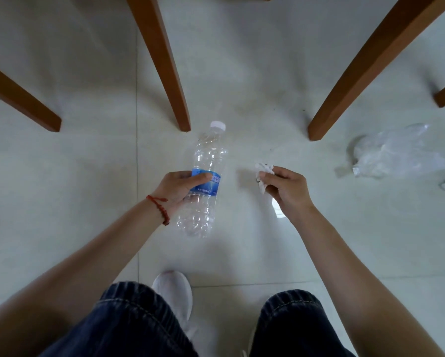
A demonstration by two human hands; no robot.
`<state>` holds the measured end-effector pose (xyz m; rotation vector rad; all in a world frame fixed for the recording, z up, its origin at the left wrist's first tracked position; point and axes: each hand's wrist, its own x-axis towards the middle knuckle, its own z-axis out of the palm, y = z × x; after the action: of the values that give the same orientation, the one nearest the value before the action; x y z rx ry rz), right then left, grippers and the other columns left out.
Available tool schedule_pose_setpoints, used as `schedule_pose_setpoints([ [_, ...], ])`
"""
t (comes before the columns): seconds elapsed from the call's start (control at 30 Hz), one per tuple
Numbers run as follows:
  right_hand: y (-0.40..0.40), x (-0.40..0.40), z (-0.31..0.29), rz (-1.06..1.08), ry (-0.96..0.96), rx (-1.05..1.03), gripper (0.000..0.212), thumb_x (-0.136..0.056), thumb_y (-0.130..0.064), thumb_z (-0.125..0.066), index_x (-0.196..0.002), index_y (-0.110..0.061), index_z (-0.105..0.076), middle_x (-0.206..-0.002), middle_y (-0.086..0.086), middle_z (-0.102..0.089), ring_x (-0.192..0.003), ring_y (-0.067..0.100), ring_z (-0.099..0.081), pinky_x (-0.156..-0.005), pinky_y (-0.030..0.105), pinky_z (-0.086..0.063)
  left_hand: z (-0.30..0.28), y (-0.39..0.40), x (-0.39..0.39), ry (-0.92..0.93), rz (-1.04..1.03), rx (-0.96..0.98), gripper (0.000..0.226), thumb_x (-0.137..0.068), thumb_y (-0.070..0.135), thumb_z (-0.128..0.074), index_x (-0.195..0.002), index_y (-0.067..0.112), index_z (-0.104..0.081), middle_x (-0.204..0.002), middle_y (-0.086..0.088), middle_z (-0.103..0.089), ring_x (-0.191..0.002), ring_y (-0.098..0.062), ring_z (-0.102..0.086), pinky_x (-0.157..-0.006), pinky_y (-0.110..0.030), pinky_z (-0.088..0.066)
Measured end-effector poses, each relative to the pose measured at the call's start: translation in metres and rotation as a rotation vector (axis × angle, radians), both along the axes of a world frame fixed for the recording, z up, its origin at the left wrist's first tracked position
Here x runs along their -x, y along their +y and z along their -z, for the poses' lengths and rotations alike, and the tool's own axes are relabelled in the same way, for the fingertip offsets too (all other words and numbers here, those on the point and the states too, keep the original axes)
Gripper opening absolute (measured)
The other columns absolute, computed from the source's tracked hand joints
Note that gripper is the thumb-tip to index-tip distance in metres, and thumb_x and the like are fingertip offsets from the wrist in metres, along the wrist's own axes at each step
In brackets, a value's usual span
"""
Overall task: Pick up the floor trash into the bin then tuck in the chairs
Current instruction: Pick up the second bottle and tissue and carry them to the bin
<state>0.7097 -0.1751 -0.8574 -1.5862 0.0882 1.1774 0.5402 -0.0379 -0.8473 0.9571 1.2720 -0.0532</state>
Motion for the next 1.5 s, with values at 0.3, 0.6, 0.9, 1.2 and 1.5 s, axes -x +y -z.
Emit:
schedule_pose_setpoints([
  [0.3, -0.031, 0.017, -0.109, 0.018, 0.052, 0.071, 0.009, -0.077, 0.007, -0.064, -0.08, -0.001, -0.066, -0.055, -0.002, -0.066, -0.057, 0.011, -0.061, -0.058, 0.017, -0.05, -0.101, -0.022, 0.009, 0.013, 0.024, 0.081, 0.004, -0.081, 0.015, -0.065, -0.077, 0.014, -0.066, -0.056, 0.007, -0.07, -0.056, -0.005, -0.065, -0.061, -0.018, -0.051],
  [0.6, -0.041, 0.023, -0.252, 0.008, 0.071, 0.073, 0.012, -0.077, 0.009, -0.063, -0.074, -0.002, -0.066, -0.057, -0.005, -0.066, -0.056, 0.009, -0.061, -0.057, 0.015, -0.049, -0.237, -0.045, 0.02, 0.016, 0.004, 0.143, 0.018, -0.081, 0.017, -0.065, -0.064, 0.018, -0.072, -0.063, 0.005, -0.071, -0.066, -0.011, -0.065, -0.076, -0.026, -0.05],
  [0.9, -0.043, 0.024, -0.399, 0.018, 0.111, 0.052, 0.012, -0.075, 0.009, -0.064, -0.072, -0.002, -0.066, -0.07, -0.001, -0.071, -0.059, 0.014, -0.061, -0.057, 0.018, -0.05, -0.381, -0.065, 0.037, 0.018, -0.049, 0.128, 0.006, -0.081, 0.019, -0.065, -0.076, 0.017, -0.068, -0.061, 0.006, -0.07, -0.059, -0.006, -0.065, -0.066, -0.021, -0.049],
  [1.2, -0.06, 0.033, -0.518, -0.086, 0.065, 0.067, 0.012, -0.074, 0.005, -0.067, -0.084, -0.001, -0.066, -0.071, 0.008, -0.065, -0.061, 0.013, -0.065, -0.06, 0.02, -0.051, -0.51, -0.086, 0.052, -0.064, -0.194, 0.058, 0.006, -0.083, 0.016, -0.062, -0.083, 0.013, -0.067, -0.065, 0.004, -0.072, -0.061, -0.005, -0.067, -0.058, -0.015, -0.053],
  [1.5, -0.061, 0.052, -0.62, -0.204, 0.046, -0.03, 0.015, -0.075, 0.008, -0.065, -0.075, -0.007, -0.068, -0.071, 0.004, -0.069, -0.066, 0.015, -0.065, -0.072, 0.024, -0.055, -0.607, -0.119, 0.097, -0.069, -0.367, -0.044, 0.007, -0.085, 0.019, -0.061, -0.084, 0.013, -0.066, -0.082, -0.005, -0.067, -0.071, -0.012, -0.064, -0.068, -0.022, -0.05],
])
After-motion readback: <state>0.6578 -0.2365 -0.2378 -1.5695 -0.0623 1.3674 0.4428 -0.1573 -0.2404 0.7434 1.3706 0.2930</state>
